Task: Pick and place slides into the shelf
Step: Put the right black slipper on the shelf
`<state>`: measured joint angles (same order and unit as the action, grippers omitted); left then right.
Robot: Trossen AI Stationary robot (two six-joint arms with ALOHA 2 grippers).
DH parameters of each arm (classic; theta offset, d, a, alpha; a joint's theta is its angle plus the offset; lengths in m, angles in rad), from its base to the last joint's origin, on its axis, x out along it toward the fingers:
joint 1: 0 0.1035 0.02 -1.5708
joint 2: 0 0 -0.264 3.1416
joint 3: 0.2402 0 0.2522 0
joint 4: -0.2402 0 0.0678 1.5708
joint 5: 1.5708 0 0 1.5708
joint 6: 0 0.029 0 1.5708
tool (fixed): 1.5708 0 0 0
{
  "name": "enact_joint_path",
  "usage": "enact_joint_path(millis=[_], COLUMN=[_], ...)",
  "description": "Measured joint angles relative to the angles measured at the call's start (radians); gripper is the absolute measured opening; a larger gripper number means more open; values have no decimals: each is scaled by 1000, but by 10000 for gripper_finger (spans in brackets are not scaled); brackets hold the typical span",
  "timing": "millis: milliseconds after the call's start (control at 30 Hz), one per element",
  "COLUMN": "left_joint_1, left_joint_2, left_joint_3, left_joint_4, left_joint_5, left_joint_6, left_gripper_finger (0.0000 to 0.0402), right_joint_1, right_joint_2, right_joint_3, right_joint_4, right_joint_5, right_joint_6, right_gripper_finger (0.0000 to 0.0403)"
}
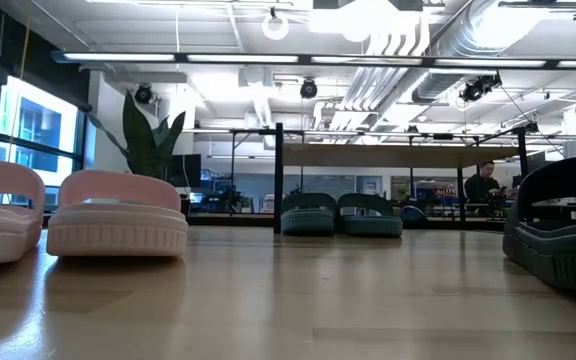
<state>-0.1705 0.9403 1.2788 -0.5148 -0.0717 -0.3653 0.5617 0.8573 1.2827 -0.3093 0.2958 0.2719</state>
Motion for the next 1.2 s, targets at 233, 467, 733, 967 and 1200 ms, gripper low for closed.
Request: enact_joint_path(millis=[233,467,733,967,1200], left_joint_1=[-108,-186,-196,-197,-196], left_joint_2=[101,238,366,442,473], left_joint_3=[44,173,253,254,253], left_joint_4=[-18,-10,-120,-151,-295], left_joint_5=[-149,-208,-116,-26,1], left_joint_6=[-8,-34,-32,-38,28], left_gripper_finger=[3,3,3,3,3], right_joint_1=[38,147,240,274,260], right_joint_2=[85,177,297,430,595], right_joint_3=[93,296,482,523,650], right_joint_4=[-128,-326,-657,-844,-1076], right_joint_5=[-20,-22,61,114,114], right_joint_6=[94,123,211,418,623], right_gripper_finger=[83,83,83,83,83])
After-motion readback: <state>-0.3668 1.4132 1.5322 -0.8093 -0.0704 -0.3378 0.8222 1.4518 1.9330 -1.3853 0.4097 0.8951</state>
